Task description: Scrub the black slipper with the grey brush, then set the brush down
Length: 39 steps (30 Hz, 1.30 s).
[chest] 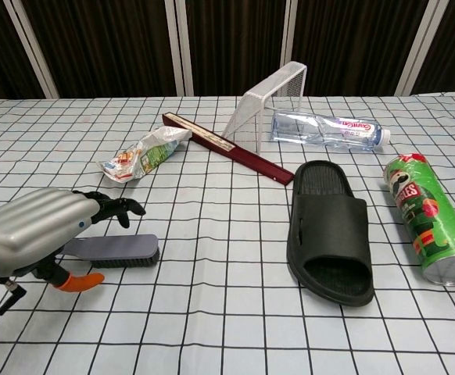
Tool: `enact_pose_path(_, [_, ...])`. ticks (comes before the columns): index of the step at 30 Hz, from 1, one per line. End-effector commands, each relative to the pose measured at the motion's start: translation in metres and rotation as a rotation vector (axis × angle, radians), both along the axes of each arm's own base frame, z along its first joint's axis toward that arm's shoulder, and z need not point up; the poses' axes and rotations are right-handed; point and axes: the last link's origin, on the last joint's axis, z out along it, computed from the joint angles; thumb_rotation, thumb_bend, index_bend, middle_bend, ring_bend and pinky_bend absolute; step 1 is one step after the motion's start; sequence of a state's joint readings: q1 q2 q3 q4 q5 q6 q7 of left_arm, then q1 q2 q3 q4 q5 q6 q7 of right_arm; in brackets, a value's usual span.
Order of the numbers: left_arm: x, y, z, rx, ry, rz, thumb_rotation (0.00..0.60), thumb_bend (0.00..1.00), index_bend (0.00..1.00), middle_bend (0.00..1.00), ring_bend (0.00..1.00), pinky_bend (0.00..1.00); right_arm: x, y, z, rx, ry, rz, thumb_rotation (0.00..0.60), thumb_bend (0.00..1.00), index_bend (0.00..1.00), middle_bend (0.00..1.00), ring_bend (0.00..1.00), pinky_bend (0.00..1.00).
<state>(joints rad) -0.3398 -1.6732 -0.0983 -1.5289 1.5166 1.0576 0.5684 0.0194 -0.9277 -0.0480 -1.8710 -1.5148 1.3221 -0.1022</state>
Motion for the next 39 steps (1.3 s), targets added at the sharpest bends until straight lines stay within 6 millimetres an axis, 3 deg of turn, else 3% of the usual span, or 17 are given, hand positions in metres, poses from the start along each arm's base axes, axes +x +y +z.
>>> enact_pose_path(1, [0.0021, 0.0034, -0.0028, -0.003, -0.002, 0.004, 0.6, 0.4, 0.19, 0.29, 0.23, 0.27, -0.0007, -0.0007, 0.0001, 0.001, -0.001, -0.003, 0.6, 0.42, 0.0, 0.0, 0.0, 0.0])
enact_pose_path(39, [0.0075, 0.0039, -0.0076, -0.025, -0.007, -0.009, 0.6, 0.54, 0.32, 0.44, 0.37, 0.4, -0.0027, -0.0032, 0.001, -0.006, 0.001, -0.013, 0.6, 0.42, 0.0, 0.0, 0.0, 0.0])
